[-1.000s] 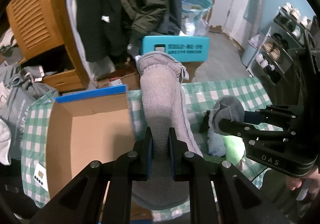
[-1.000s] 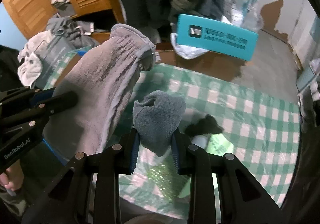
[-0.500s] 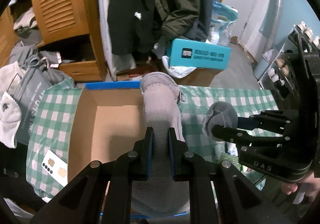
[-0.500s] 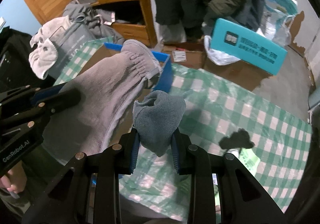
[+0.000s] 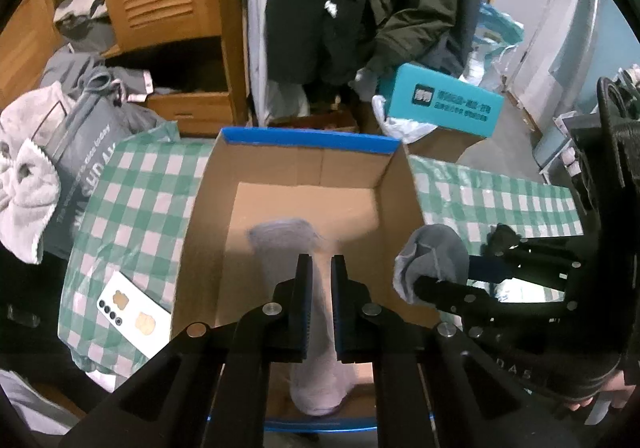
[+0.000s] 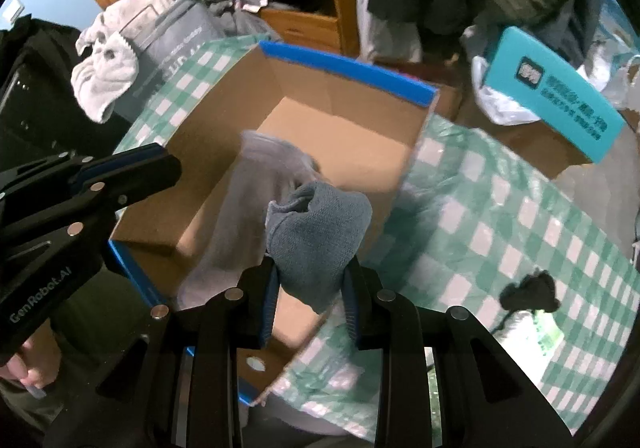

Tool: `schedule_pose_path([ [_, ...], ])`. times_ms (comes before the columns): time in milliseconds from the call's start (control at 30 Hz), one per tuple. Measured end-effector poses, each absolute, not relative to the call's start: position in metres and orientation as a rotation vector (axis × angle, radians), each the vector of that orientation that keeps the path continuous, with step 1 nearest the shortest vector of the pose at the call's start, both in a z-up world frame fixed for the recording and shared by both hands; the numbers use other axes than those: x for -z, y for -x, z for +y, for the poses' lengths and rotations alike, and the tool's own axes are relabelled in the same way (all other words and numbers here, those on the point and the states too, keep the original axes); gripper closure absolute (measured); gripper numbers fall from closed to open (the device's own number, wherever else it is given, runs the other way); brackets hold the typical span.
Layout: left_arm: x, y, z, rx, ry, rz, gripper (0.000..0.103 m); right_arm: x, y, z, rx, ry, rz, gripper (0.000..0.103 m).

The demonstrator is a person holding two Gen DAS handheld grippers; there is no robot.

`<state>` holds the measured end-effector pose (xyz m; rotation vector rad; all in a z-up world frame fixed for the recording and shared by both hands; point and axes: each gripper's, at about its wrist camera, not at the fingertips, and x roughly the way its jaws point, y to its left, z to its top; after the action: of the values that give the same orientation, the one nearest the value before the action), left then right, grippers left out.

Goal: Organize soft objects
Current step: 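Open both grippers to drop the cloth and sock into the box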

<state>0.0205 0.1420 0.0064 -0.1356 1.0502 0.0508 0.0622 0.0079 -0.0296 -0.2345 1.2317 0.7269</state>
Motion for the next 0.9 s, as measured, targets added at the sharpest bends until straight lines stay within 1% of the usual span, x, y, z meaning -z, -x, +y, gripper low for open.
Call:
schedule_pose_path([
  [67,-0.002,-0.021,0.145,-0.058,0.144,1.064,0.094,0.035,-0.063,0.012,-0.731,0.228,1.255,0.072],
  [133,0.002,-0.021,0.148,-0.065,0.146,1.077,0.094,0.038,-0.064,0.015,-0.726,0.226,1.266,0.071],
  [167,0.002,-0.021,0.149,-0.066,0.148,1.082,0.093,0.039,-0.065,0.016,-0.722,0.229,1.269,0.067],
  [200,0.003,-0.021,0.149,-0.069,0.149,1.084,0.093,0.04,-0.066,0.016,-0.72,0.229,1.273,0.065],
  [233,0.002,-0.021,0.149,-0.073,0.149,1.084,0.09,0.039,-0.066,0.015,-0.714,0.223,1.271,0.062],
  [300,0.002,-0.021,0.15,-0.08,0.151,1.084,0.077,0.038,-0.067,0.013,-0.705,0.217,1.261,0.055],
  [333,0.002,-0.021,0.15,-0.084,0.15,1.08,0.067,0.037,-0.068,0.012,-0.701,0.215,1.255,0.049],
  [367,0.001,-0.021,0.15,-0.087,0.149,1.071,0.061,0.036,-0.068,0.01,-0.697,0.211,1.249,0.041],
  [400,0.0,-0.02,0.149,-0.09,0.148,1.065,0.059,0.035,-0.068,0.009,-0.695,0.207,1.246,0.039],
  [500,-0.001,-0.02,0.147,-0.084,0.144,1.065,0.056,0.031,-0.071,0.002,-0.681,0.189,1.235,0.037],
  [600,-0.001,-0.022,0.143,-0.086,0.135,1.068,0.05,0.028,-0.074,-0.007,-0.659,0.165,1.231,0.033],
  [900,0.003,-0.027,0.125,-0.056,0.108,1.098,0.05,0.021,-0.08,-0.042,-0.594,0.137,1.213,0.03],
])
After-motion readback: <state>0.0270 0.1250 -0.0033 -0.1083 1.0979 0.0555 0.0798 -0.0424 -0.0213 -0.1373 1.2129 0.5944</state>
